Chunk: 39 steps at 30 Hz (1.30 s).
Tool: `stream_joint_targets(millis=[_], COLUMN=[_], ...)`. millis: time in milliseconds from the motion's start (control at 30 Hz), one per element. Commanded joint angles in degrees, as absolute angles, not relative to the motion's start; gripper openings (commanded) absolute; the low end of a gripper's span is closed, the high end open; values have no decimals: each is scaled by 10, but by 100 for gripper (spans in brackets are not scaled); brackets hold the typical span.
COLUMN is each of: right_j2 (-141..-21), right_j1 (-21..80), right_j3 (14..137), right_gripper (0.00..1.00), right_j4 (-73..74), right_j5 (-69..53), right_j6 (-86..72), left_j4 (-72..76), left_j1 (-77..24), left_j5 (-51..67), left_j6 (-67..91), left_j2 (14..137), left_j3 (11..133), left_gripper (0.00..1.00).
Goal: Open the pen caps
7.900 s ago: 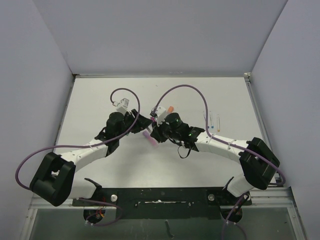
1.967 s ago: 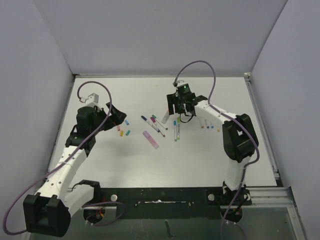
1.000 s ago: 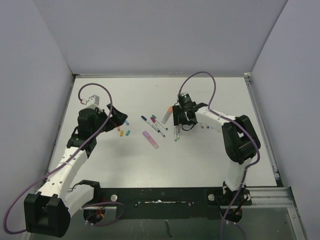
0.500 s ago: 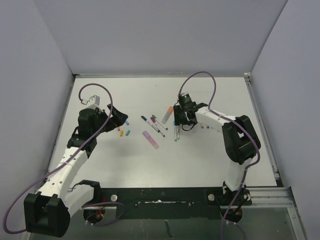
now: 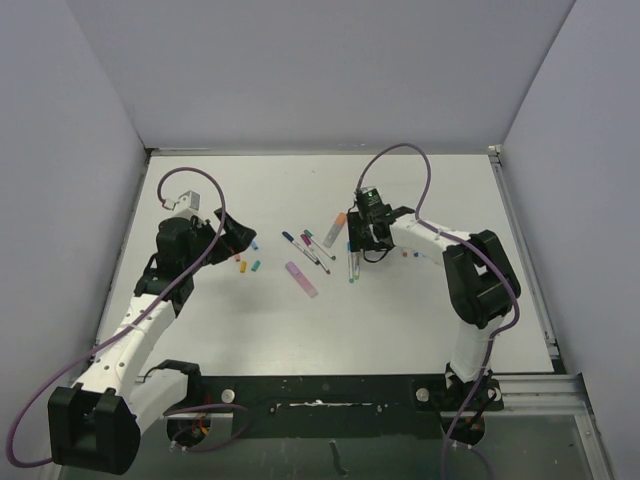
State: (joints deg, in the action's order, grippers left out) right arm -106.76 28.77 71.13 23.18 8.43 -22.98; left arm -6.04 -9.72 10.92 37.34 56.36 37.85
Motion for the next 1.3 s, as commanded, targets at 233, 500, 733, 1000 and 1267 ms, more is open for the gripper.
stream_joint_targets(millis=[233,500,733,1000,1267], right_j2=[-1091,-1104,-1113,-1047,-893], right_j1=[300,307,310,305,335], right_j3=[706,702,692,656,559], right_gripper=[52,41,21,0,0], right_j4=[212,216,223,181,59], right_j5=[83,79,72,85,21], right_j6=[-228,-228,-233,-223,-155], left_j4=[-11,-10,-21,-9,54], left_j1=[-101,-102,-112,-188,-232], left_j5=[112,111,98,51,43], left_j6=[380,380,377,384,427], left_j2=[556,556,556,575,631], left_j3=[385,383,385,386,382], left_gripper=[98,98,98,98,98])
